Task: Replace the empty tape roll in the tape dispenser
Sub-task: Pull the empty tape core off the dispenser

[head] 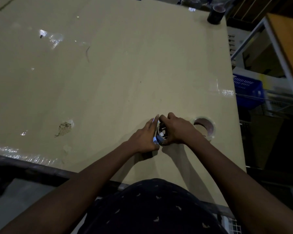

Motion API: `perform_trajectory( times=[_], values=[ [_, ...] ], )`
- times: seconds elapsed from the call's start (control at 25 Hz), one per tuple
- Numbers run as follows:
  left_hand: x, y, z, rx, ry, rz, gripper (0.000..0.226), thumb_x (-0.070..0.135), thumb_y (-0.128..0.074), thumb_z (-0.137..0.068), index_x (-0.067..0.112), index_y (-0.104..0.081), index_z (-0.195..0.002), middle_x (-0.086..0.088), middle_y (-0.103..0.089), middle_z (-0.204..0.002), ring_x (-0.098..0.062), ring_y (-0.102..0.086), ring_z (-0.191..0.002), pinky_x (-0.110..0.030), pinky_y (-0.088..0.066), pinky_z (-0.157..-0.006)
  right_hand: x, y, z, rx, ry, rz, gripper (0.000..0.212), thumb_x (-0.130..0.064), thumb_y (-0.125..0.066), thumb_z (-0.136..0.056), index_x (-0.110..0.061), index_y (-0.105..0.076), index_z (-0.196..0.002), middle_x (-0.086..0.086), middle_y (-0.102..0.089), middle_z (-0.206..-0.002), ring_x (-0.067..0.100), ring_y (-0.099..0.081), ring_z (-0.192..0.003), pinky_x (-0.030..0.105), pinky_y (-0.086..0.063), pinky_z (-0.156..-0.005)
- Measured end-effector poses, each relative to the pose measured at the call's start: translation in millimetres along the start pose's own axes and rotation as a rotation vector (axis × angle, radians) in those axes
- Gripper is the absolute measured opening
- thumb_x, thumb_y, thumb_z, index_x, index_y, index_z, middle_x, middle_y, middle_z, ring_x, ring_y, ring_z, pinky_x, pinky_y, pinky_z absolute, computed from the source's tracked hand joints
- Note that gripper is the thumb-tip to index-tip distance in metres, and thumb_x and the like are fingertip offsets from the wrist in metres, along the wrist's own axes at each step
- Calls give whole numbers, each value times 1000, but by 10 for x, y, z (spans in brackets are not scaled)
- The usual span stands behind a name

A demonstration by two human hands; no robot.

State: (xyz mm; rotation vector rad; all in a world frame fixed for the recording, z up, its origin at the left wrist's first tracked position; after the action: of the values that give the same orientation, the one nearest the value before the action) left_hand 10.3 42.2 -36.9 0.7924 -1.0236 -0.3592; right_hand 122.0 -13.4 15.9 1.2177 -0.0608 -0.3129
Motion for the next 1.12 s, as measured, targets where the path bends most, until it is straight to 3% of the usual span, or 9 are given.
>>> perform_trajectory(
  times=[0.16, 0.36, 0.56, 0.72, 0.88, 1.12],
  values=[
    [30, -41, -10, 49, 7, 121, 115, 29, -68, -65, 42, 14, -145, -8, -35, -149, -32, -61, -94, -42, -54, -73, -71, 355, 30, -82, -28, 101, 82, -45, -79, -57, -24, -37, -124, 9, -47, -113, 35, -60, -84, 35, -41, -59],
    [49, -22, 27, 124, 80, 164, 88, 34, -70, -71, 26, -21, -143, -6, -51, -134, -27, -61, -95, -32, -44, -69, -67, 839, -16, -44, -45, 40, 77, -46, -78, -57, -28, -37, -120, 4, -45, -108, 31, -54, -86, 37, -46, -64],
    [27, 39, 109, 108, 47, 105, 105, 27, -64, -70, 34, 6, -148, -4, -53, -132, -19, -58, -74, -29, -41, -57, 333, 823, -413, 65, -229, -79, 76, -38, -78, -61, -23, -38, -124, 13, -42, -121, 37, -56, -95, 45, -51, -76],
    [-128, 223, 160, 123, 143, -57, 85, 28, -63, -68, 27, -21, -142, -5, -65, -95, -23, -55, -70, -30, -40, -58, 535, 495, -765, 38, -293, -136, 76, -39, -76, -64, -22, -41, -129, 15, -42, -125, 39, -55, -103, 46, -51, -82],
    [-215, 375, 198, 157, 166, -95, 53, 22, -58, -73, 24, -48, -124, -2, -67, -97, -24, -57, -77, -28, -36, -60, 584, 282, -923, 35, -283, -121, 75, -36, -76, -65, -22, -42, -130, 16, -44, -126, 41, -50, -109, 46, -49, -84],
    [-233, 406, 204, 196, 157, -51, 48, 18, -59, -75, 22, -53, -122, -2, -69, -96, -17, -46, -71, -26, -34, -61, 596, 205, -944, 66, -270, -117, 74, -30, -77, -63, -22, -42, -127, 15, -44, -124, 40, -49, -107, 47, -49, -80]
  ],
)
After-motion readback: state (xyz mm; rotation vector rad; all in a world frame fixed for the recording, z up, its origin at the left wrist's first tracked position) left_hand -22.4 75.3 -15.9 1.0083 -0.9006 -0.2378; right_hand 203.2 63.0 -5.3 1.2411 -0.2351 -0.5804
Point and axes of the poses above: each hand's wrist, its own z-axis away from the middle knuckle, its own y-axis out of the back of the hand, x = y × z, the point moved 5 cm from there along -z, towards the middle knuckle
